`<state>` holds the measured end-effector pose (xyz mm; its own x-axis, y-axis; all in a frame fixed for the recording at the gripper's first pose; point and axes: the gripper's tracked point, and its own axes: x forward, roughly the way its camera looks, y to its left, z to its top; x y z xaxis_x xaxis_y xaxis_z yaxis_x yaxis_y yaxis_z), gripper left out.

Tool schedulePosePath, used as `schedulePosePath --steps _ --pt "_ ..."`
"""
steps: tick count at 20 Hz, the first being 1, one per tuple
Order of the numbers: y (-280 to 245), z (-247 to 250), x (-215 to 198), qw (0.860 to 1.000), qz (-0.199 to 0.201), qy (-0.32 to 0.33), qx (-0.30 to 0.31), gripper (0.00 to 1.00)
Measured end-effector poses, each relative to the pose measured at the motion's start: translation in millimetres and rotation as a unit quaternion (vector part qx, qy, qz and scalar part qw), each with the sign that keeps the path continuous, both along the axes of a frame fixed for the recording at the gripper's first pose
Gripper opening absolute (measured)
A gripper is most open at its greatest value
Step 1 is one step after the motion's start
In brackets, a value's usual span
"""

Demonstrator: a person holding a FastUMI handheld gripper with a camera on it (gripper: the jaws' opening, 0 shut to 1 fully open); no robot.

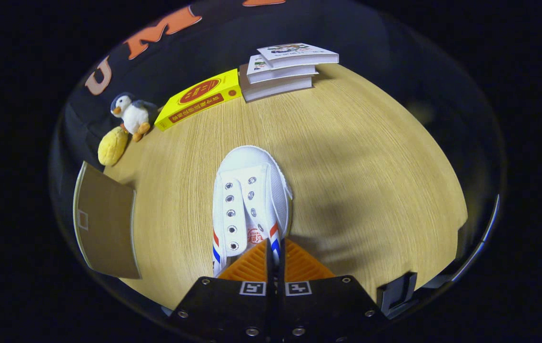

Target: Open the storage box then place both shoes into the box .Put the left shoe in first, then the right shoe, with the right side of both shoes facing outward in a uniform manner.

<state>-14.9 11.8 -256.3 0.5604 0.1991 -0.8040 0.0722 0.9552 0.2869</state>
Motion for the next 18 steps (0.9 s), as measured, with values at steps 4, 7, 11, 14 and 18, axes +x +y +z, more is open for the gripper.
schedulePosePath --steps 4,7,11,14,18 --pt "15.7 27.4 0.1 0.998 -0.020 -0.021 0.054 0.00" --pt "33.3 50.8 -0.9 0.997 -0.015 -0.039 0.061 0.00" --pt "72.7 100.8 -8.5 0.994 -0.002 -0.076 0.079 0.00" --pt "112.4 143.8 -14.6 0.990 0.019 -0.109 0.082 0.00" --pt "179.1 201.3 -26.5 0.983 0.037 -0.149 0.099 0.00"
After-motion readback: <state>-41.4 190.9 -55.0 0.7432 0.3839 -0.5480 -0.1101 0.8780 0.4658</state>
